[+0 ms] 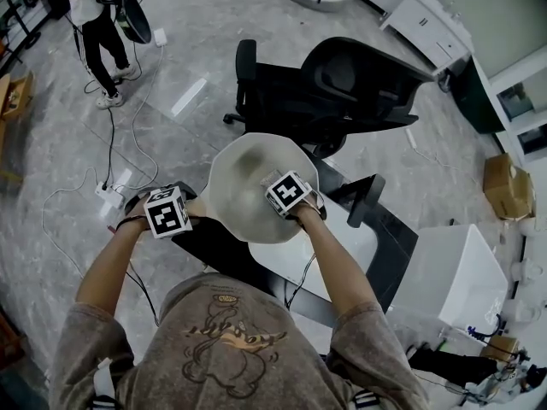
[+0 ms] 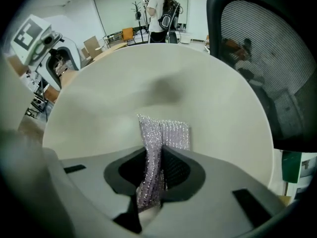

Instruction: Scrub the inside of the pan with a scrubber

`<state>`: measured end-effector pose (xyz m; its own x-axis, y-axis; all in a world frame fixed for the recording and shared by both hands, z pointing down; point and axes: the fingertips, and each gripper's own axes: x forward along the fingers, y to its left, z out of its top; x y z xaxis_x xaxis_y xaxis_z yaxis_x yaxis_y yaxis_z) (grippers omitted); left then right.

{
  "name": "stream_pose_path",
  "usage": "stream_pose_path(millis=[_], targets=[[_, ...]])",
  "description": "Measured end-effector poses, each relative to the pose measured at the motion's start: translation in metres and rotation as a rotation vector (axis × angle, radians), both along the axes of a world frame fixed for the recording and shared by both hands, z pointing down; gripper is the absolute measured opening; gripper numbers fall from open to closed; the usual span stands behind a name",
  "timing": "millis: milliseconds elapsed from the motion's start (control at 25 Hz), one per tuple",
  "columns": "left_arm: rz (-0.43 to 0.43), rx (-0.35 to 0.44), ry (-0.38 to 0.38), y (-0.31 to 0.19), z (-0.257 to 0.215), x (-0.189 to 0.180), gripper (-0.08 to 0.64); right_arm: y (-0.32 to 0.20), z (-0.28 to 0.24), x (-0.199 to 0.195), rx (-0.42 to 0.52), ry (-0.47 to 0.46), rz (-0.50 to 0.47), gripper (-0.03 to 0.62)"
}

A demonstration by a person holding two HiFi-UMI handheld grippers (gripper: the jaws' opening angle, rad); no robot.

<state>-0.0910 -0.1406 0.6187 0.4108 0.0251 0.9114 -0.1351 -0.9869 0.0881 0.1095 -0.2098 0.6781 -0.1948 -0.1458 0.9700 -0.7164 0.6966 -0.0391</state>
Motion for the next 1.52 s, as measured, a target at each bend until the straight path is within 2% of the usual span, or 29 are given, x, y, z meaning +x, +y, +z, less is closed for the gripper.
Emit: stream_pose_path(millis=[320,600,960,1240,1520], targets=[[0.001,0.001,-0.012,0.0,0.0,0.001,0.242,0.047,-0.002,-0.017,-0.211,-0.071,-0.065,0.087],[-0.005,-0.001,-0.023,0.001,0.001,0.001,0.241,0.074,-0.001,-0.056,-0.3,-0.147,-0.127,0.087],[-0.018,0.008,-0.017,-0.001,0.004,0.003,0.241,0.072,-0.001,-0.111,-0.298,-0.292,-0.138,0.087],[-0.007,-0.006,-0.022,0.001,0.005,0.002,0.242,0.041,-0.01,-0.137,-0.227,-0.435,-0.06,0.087],[0.006,-0.015,-0.021,0.002,0.005,0.001,0.242,0.004,-0.025,-0.151,-0.122,-0.433,-0.067,0.087]])
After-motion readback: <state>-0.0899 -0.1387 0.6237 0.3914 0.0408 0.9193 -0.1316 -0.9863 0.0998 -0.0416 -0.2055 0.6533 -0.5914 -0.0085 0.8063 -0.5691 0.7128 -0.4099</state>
